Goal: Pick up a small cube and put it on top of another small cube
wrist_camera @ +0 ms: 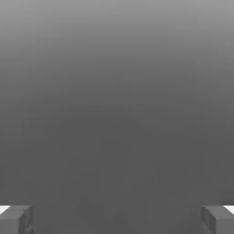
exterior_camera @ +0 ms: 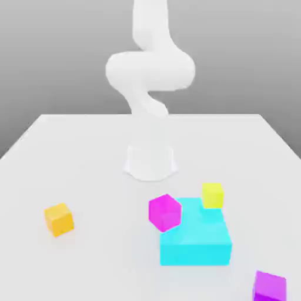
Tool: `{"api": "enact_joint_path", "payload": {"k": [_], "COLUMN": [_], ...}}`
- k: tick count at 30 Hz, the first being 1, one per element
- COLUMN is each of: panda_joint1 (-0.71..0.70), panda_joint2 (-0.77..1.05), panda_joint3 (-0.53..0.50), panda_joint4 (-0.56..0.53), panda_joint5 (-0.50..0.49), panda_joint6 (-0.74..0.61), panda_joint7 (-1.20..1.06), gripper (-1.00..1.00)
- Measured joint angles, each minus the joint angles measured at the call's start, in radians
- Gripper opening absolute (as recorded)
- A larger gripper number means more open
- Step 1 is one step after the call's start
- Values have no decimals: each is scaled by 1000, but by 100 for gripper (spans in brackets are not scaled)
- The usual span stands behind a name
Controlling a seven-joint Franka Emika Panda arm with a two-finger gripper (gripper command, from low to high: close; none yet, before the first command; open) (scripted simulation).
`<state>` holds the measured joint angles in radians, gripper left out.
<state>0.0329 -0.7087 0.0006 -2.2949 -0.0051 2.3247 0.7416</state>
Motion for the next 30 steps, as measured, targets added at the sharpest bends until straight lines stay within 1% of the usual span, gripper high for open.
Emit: {"api": "enact_joint_path", "payload": {"k": [11, 19, 24, 30], "panda_joint1": [133, 211, 241, 271], "panda_joint2": [405, 695, 877, 1096], "panda_joint3": [11, 48, 75, 107], "panda_joint4": [24, 41, 52, 68], "panda_joint5": [-7, -12, -31, -79], "panda_joint6": [106, 183, 230, 298], "panda_joint7": [-271, -466, -576, -676], "gripper": [0, 0, 0, 0]}}
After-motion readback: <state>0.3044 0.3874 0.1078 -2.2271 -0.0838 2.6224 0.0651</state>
